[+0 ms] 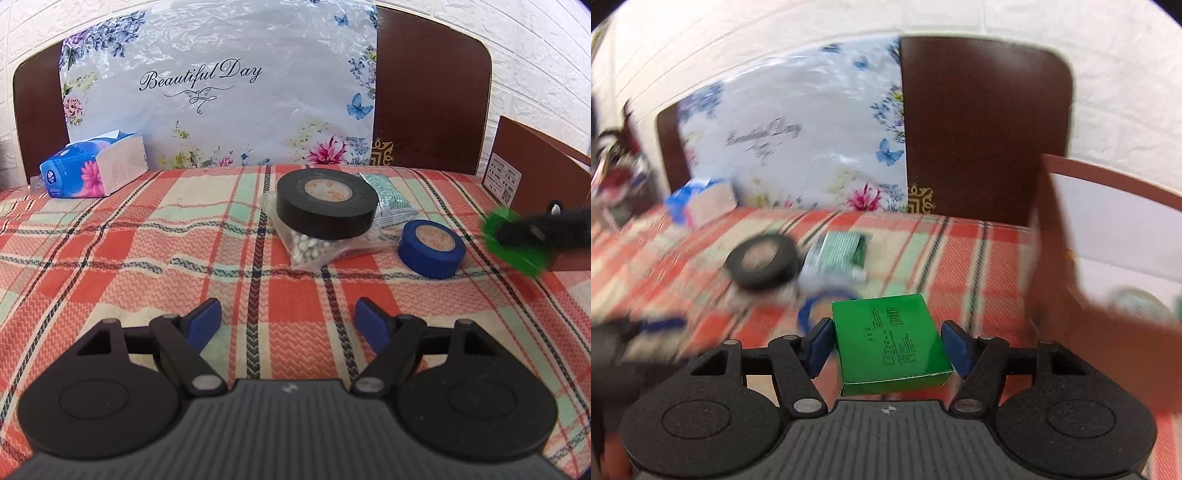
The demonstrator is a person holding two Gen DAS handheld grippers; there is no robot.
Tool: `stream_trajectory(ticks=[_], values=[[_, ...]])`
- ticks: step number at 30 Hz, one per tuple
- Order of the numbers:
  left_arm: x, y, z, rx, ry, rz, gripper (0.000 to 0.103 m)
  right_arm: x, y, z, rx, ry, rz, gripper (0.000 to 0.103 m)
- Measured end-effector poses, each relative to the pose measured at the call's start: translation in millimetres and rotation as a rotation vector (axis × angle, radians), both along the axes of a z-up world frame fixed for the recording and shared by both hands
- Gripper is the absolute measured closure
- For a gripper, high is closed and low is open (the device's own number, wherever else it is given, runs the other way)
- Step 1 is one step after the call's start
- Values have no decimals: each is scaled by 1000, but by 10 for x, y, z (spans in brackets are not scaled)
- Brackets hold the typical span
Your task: Organize objects
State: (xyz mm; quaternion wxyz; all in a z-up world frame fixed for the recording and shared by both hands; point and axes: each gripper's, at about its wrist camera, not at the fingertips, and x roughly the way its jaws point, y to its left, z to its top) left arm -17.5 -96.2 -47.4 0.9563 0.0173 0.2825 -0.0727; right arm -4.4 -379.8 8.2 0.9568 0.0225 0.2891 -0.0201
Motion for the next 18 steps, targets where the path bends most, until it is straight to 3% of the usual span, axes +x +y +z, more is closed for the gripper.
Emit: stream_trajectory(ticks=[4,9,13,18], values=[[5,-18,4,15,3,-2,22,-702,11,-102,-104,22,-27,37],[3,-103,106,43,52,-23,26,-1218,-117,-243,-66,29,-109,26],[-157,-372,366,-116,131,-193,27,-1422,-213,-364,6,49,-148,23],[-333,-1055,461,-157,197,-454,26,-1507,-208,-411,27,42,-146,22]])
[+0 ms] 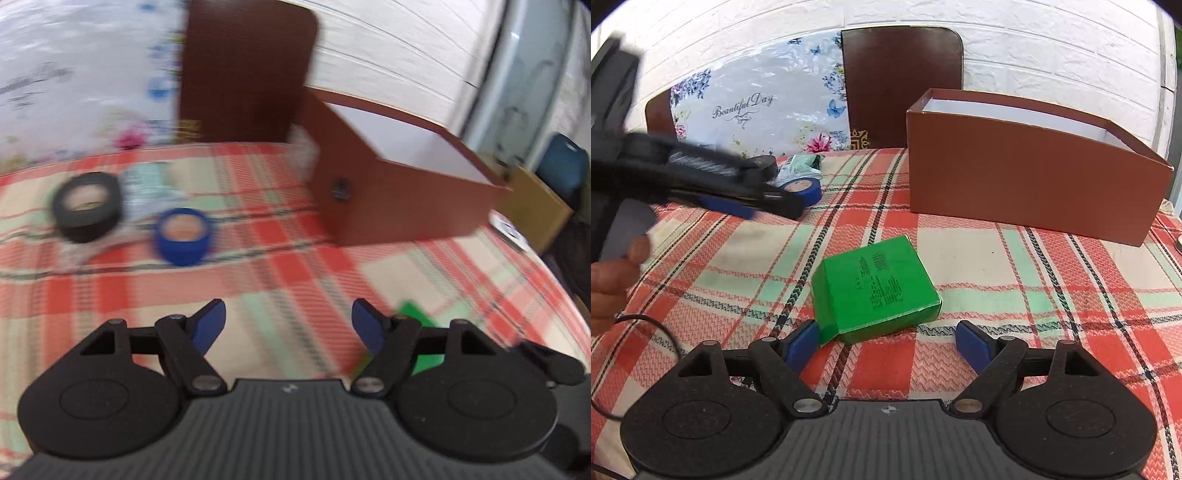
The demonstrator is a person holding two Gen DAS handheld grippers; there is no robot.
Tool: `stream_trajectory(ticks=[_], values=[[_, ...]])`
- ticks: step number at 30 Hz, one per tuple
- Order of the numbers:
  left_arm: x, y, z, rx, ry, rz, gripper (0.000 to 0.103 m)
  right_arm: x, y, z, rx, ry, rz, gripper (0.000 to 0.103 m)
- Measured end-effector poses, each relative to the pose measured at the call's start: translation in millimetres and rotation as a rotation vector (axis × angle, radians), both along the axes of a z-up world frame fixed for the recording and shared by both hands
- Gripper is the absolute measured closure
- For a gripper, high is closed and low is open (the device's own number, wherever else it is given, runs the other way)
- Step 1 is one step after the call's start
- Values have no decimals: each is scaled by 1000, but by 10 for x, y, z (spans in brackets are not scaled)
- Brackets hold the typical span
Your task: Organize objects
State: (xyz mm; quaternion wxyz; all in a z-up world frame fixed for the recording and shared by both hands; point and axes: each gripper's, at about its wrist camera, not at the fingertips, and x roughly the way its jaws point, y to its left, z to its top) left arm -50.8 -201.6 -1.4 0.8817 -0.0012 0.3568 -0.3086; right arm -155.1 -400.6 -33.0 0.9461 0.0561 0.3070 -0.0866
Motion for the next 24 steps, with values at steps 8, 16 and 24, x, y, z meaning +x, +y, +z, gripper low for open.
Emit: stream_trajectory(ticks=[8,16,24], values=[[-65,-615,-269,41,111,-138,42,202,21,-52,-52,28,56,27],[-26,-600,140,-18,107,-129,69,154,-110,56,-23,-87,-3,38],[106,-927,873,-80,-55,-163,69,269,-384,566,-169,-266,-60,38]])
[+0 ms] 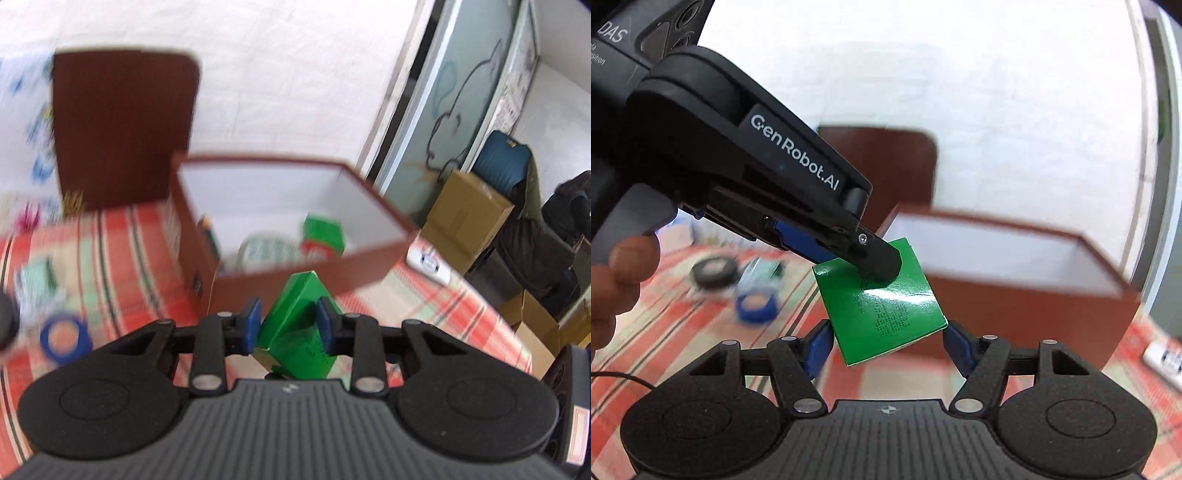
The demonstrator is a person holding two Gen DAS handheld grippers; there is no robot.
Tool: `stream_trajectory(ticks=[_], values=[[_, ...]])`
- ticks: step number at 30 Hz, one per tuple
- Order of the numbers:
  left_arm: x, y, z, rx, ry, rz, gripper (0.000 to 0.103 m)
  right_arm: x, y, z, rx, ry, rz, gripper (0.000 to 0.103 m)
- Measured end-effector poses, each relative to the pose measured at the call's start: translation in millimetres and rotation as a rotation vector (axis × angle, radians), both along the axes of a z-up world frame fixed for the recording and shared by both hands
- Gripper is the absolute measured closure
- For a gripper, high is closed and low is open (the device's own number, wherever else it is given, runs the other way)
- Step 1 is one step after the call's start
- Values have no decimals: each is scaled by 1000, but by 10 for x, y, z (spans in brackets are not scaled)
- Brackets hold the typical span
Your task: Organize objects
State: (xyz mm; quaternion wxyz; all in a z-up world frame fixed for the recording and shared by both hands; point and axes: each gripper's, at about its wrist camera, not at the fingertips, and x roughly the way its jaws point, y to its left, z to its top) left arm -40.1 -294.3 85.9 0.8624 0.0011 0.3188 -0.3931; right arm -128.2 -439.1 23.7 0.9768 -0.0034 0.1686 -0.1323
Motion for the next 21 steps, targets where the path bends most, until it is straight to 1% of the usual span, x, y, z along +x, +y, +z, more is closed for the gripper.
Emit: stream_trajectory(ticks=[5,9,10,11,12,13,14,15,16,18,21], values=[[210,-447,302,-11,-73,-37,68,179,-392,208,-51,-58,-62,38],[389,-891,336,-3,-108,-72,68,331,-753,203,-57,-57,-113,38],[427,-1012,314,9,-120,-71,65,386,-847,173,-57,-50,-123,38],[477,-1138,264,34,-136,-58,59,468,-937,135,-64,-40,-135,38],[544,-1224,190,83,-171,-23,52,594,-1019,88,-75,-12,-157,36],[603,-1309,100,146,-214,29,41,695,-1102,20,-76,26,-190,33],[649,-1379,27,206,-246,78,41,717,-1187,-13,-32,11,-205,31],[676,-1423,-36,250,-261,105,41,706,-1255,-15,28,-5,-206,33],[690,-1410,-84,265,-260,118,41,699,-1287,-20,58,-10,-216,37],[697,-1355,-139,261,-246,127,40,662,-1274,-62,49,-29,-246,37],[690,-1300,-163,275,-244,153,40,602,-1215,-82,44,-45,-263,38]])
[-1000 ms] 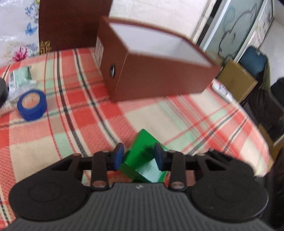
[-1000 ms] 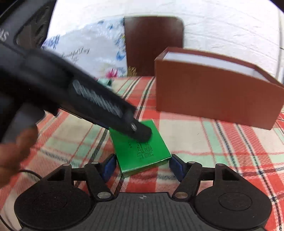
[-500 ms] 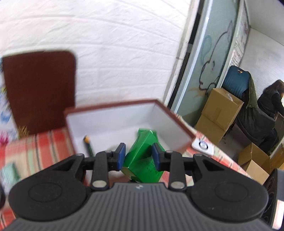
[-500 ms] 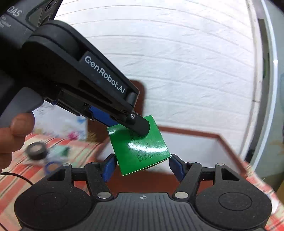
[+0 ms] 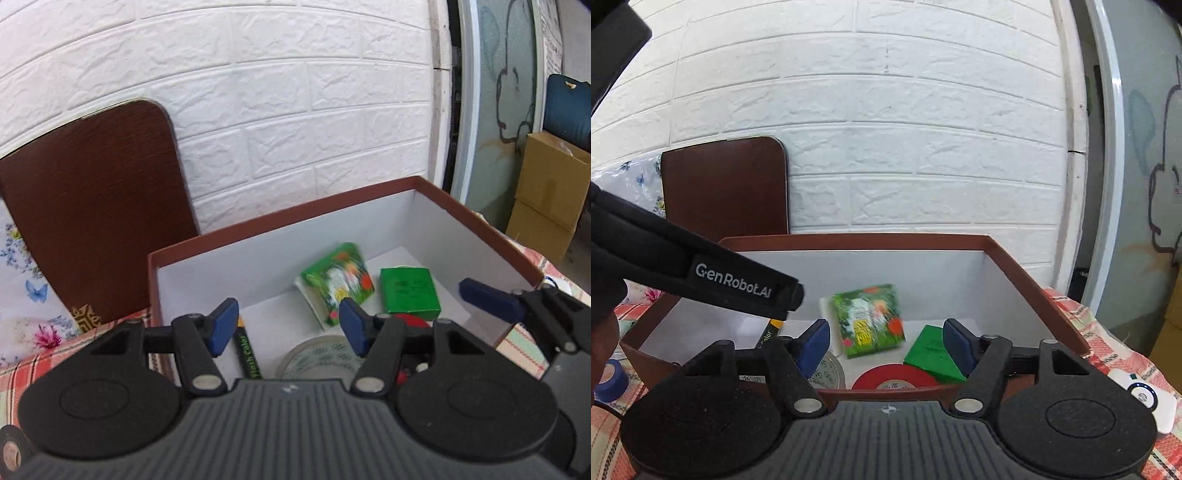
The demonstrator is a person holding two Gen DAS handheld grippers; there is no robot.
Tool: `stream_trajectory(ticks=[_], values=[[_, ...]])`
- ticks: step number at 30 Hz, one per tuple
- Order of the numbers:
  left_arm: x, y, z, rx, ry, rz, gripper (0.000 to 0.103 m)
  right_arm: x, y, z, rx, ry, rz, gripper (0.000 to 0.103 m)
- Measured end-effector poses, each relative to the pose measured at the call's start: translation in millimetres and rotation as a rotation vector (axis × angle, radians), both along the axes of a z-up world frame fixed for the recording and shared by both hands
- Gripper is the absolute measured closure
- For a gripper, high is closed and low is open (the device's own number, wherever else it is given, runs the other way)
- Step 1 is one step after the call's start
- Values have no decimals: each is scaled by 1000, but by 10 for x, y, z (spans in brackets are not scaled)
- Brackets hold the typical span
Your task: Organize objects
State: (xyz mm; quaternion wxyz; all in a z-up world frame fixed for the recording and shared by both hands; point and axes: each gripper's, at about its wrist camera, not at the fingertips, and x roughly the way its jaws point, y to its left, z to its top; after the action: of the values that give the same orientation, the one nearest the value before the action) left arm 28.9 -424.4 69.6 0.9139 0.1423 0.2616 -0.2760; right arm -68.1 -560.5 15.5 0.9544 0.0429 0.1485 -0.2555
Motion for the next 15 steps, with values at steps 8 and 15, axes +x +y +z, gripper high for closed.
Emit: stream_trajectory(ticks=[8,15], values=[[-149,221,50,14,21,55,40,-265,321,172,13,-24,26,38],[-380,470,118,13,18,81,40,-452,602,299,38,-39,42,38]])
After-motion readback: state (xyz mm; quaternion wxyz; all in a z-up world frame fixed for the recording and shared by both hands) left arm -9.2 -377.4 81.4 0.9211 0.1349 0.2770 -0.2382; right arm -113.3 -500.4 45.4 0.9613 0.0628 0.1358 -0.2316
